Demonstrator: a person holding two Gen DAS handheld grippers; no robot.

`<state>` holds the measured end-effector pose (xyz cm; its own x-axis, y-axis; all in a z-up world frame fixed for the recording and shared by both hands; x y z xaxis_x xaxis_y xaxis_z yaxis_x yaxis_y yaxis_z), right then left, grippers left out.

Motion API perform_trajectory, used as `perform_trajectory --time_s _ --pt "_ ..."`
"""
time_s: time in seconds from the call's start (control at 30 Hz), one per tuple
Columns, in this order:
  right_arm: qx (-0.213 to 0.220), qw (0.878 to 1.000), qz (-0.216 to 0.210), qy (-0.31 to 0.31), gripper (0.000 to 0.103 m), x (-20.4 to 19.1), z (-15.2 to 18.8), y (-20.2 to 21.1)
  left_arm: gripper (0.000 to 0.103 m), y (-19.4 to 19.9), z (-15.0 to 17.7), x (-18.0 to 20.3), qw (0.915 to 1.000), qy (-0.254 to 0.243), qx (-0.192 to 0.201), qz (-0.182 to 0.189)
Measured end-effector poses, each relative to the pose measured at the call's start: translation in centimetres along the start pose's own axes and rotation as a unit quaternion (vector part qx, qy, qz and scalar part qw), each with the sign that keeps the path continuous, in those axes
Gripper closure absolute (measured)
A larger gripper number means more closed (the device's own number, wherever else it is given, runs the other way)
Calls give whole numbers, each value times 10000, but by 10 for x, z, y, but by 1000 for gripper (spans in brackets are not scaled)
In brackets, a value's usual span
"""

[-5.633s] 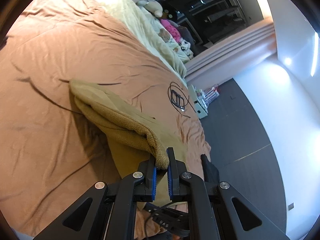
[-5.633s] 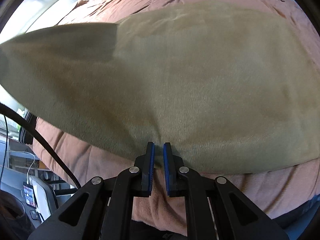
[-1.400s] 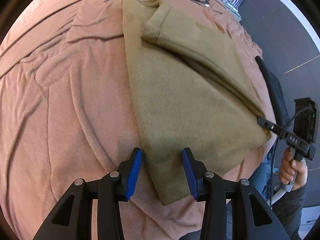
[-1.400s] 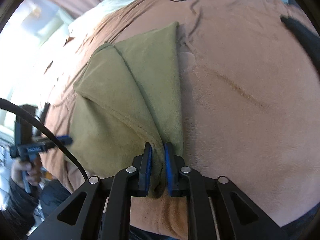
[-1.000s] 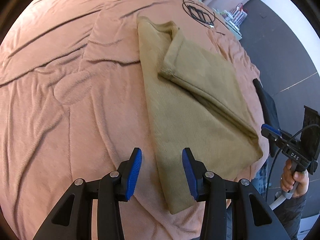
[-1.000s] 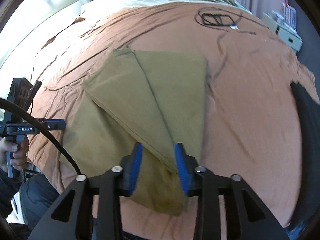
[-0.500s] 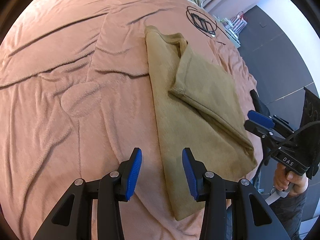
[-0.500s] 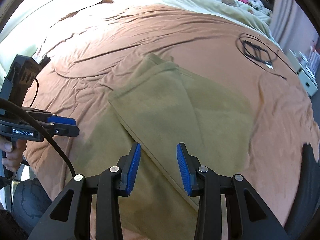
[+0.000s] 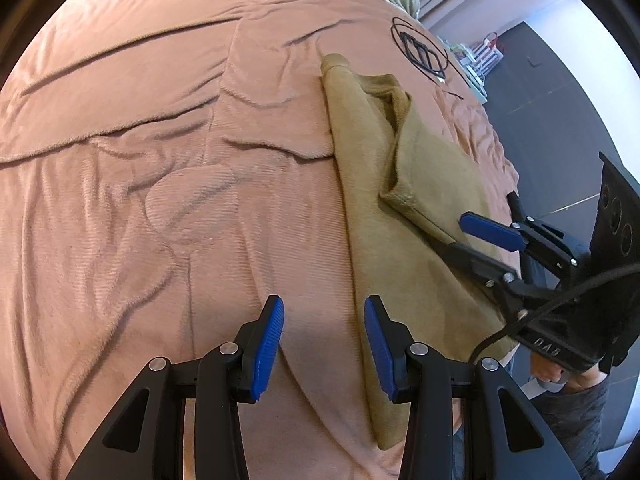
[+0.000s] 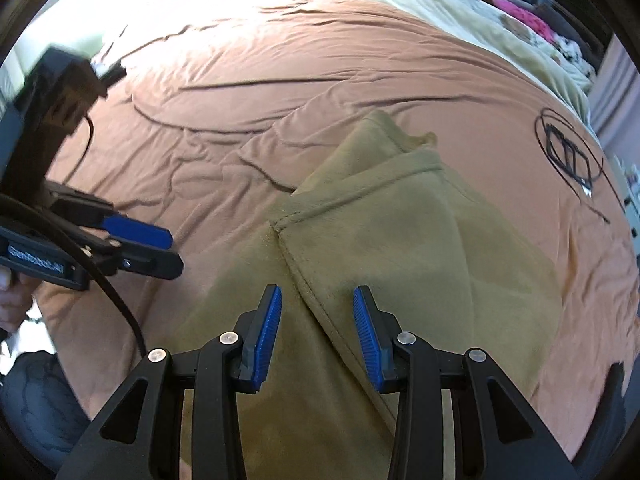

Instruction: Fold small clothes

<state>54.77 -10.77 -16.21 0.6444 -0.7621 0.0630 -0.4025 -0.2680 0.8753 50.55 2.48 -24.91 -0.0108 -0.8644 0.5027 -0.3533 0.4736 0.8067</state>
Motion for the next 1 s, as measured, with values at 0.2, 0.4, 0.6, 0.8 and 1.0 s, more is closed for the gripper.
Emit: perform_trajectory --time_s 0.2,0.4,0.6,0.8,1.0 --pt "-4 10000 89 -7 88 6 -6 -11 59 -7 -6 0 10000 23 -36 9" --pt "279 9992 -99 -262 99 24 -11 16 59 -16 -17 9 10000 -16 -46 -18" --pt "482 9976 -10 -497 101 51 -13 43 59 -27 -26 20 10000 -71 -39 3" --pt "630 9941 60 -877 101 85 -15 59 59 -35 -36 28 9999 -117 -27 -2" --pt "749 9858 71 -1500 101 125 -14 64 59 -38 -44 32 9998 -202 13 -28"
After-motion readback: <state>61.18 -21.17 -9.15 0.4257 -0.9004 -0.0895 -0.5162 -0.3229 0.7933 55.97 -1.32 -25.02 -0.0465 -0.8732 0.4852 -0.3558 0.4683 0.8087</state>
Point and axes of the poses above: each gripper's, at about its wrist camera, not at the fingertips, and y roughly against the way its jaws point, x to its right, z to its underside, the point moved 9 cm from there along -y, roughly the way its jaws point, and after that the axes turned 6 degrees about -y, right-handed, at the moved point
